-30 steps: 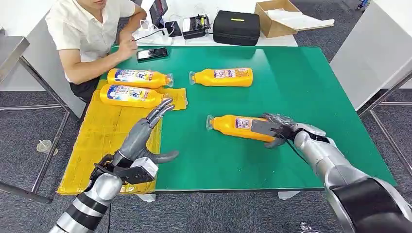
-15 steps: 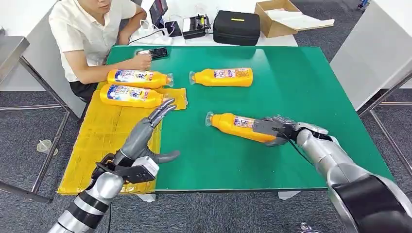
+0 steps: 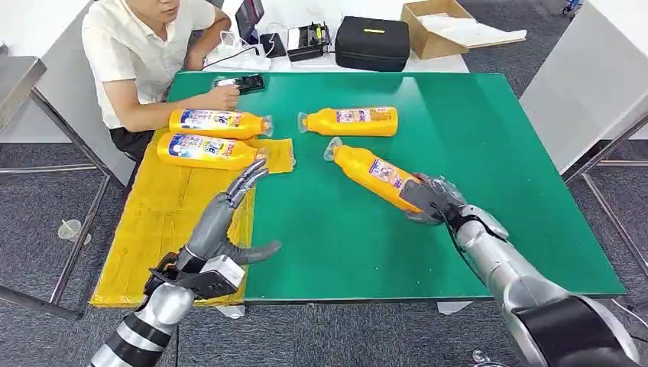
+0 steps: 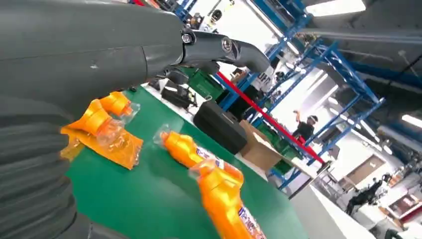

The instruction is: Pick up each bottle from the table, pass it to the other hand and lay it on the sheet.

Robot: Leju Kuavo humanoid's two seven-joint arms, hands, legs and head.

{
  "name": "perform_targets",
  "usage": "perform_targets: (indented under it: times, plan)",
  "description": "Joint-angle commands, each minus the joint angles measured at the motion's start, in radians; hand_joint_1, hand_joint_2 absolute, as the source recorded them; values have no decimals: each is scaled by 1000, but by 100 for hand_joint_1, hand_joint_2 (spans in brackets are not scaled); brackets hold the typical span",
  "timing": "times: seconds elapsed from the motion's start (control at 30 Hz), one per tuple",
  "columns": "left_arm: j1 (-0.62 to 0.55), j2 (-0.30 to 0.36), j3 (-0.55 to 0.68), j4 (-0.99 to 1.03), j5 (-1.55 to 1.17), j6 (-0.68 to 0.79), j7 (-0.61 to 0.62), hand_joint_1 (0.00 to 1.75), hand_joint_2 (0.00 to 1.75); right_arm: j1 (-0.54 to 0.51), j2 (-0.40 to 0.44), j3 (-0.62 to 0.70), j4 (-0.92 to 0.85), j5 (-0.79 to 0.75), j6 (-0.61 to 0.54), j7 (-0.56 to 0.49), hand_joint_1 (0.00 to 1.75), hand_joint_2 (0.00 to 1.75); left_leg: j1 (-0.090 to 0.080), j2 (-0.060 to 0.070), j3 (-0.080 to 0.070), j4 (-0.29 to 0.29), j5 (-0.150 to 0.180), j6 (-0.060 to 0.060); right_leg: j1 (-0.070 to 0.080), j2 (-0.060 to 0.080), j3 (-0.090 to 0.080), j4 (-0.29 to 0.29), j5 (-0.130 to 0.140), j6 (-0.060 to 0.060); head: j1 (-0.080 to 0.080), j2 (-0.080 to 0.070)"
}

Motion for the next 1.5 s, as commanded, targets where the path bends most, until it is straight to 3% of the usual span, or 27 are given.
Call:
perform_targets:
  times: [0.03, 0.2, 0.37, 0.4, 0.47, 0.63, 0.73, 1.5]
  plan:
    - [38, -10, 57, -39, -3, 5, 1, 0, 175, 71, 47, -163, -109, -41, -89, -66, 175, 175, 1, 3, 4, 1, -2, 0, 2, 2, 3, 0, -1, -4, 0, 0]
    - [91, -72, 110, -68, 86, 10, -30, 0, 175, 151, 71, -256, -210, -97, -81, -156, 175, 175, 1, 3, 3, 0, -2, 0, 2, 1, 3, -1, -1, -3, 0, 0]
    - [103, -82, 106, -70, 107, -1, -33, 0, 175, 182, 81, -278, -248, -97, -74, -161, 175, 175, 1, 2, 4, 0, -2, 0, 1, 1, 4, 0, -2, -3, 0, 0]
    - [114, -104, 132, -69, 213, -55, -36, 0, 175, 193, 88, -295, -270, -106, -63, -181, 175, 175, 1, 4, 6, 1, -4, 0, 2, 2, 6, 0, -3, -5, 0, 0]
    - [139, -144, 159, -45, 418, -198, -18, 0, 175, 244, 124, -341, -348, -157, -5, -229, 175, 175, 0, 2, 3, 0, -2, 0, 1, 1, 3, -1, -1, -3, 0, 0]
    - [140, -211, 162, 93, 605, -275, -25, 0, 175, 356, 197, -309, -557, -253, 166, -218, 175, 175, 1, 4, 6, -1, -3, -1, 2, 2, 5, -2, -2, -4, 0, 0]
    - [94, -216, 144, 181, 617, -290, -5, 0, 175, 367, 208, -231, -605, -297, 278, -222, 175, 175, 1, 3, 4, -1, -2, -1, 1, 1, 3, -1, -1, -3, -1, 0]
    - [81, -219, 141, 201, 613, -286, -2, 0, 175, 370, 206, -219, -612, -301, 284, -223, 175, 175, 1, 2, 3, 0, -1, 0, 1, 1, 2, -1, -1, -3, 0, 0]
